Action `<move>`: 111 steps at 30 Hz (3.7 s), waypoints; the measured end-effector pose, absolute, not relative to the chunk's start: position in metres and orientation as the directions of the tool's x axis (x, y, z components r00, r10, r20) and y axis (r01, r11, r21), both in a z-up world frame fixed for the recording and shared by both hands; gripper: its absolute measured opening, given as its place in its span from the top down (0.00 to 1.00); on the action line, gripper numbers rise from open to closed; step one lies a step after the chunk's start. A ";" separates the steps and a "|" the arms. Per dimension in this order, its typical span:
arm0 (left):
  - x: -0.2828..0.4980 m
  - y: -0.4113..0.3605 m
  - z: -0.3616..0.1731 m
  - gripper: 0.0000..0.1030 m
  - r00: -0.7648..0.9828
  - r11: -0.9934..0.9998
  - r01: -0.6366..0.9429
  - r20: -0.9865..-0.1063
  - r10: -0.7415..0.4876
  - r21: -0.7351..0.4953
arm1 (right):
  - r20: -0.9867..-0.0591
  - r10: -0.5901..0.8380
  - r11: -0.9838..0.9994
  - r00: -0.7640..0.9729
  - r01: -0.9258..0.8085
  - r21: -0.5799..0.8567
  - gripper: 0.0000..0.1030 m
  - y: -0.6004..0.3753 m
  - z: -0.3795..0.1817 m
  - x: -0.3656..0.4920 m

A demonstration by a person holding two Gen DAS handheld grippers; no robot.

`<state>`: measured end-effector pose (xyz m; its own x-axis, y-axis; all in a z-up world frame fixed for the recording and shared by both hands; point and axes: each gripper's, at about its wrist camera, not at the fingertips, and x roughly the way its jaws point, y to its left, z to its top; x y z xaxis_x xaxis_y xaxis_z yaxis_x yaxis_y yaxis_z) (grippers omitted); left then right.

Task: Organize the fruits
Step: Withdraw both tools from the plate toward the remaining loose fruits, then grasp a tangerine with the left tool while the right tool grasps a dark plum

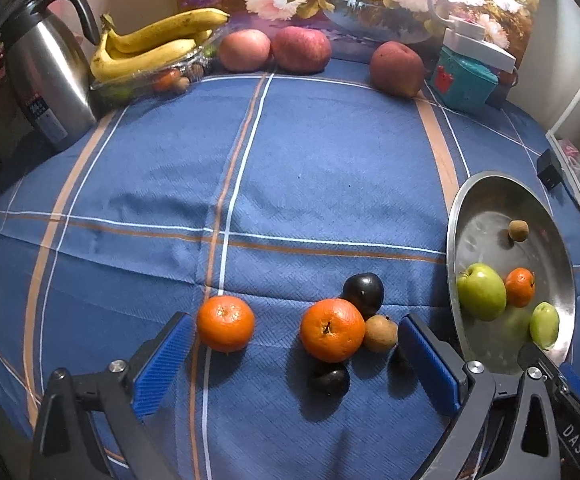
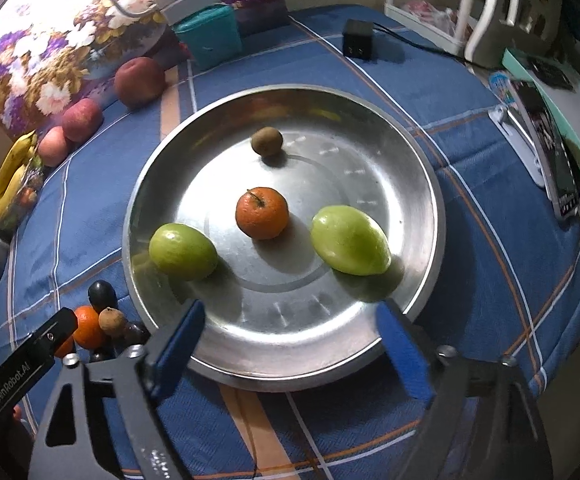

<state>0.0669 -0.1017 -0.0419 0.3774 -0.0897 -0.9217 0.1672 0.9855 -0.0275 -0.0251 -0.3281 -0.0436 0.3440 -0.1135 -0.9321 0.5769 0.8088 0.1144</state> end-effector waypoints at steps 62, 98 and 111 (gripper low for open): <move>0.088 0.032 -0.010 0.00 0.500 0.987 -0.060 -0.861 -0.098 -0.148 | -0.850 0.028 0.967 0.526 0.203 0.157 0.05 -0.176 -0.019 0.031; 0.099 -0.023 -0.070 0.13 0.245 0.970 0.034 -0.939 -0.242 -0.241 | -0.928 0.086 0.956 0.362 0.231 0.178 0.51 -0.178 -0.055 0.033; 0.107 -0.024 -0.075 0.23 0.230 0.969 0.025 -0.942 -0.245 -0.246 | -0.953 0.087 0.966 0.290 0.208 0.152 0.56 -0.162 -0.074 0.040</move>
<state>0.1071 -0.0236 -0.0746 0.2302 -0.2452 -0.9417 0.0248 0.9689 -0.2462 0.0399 -0.1620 -0.0742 0.2899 0.0874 -0.9531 0.2083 0.9662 0.1519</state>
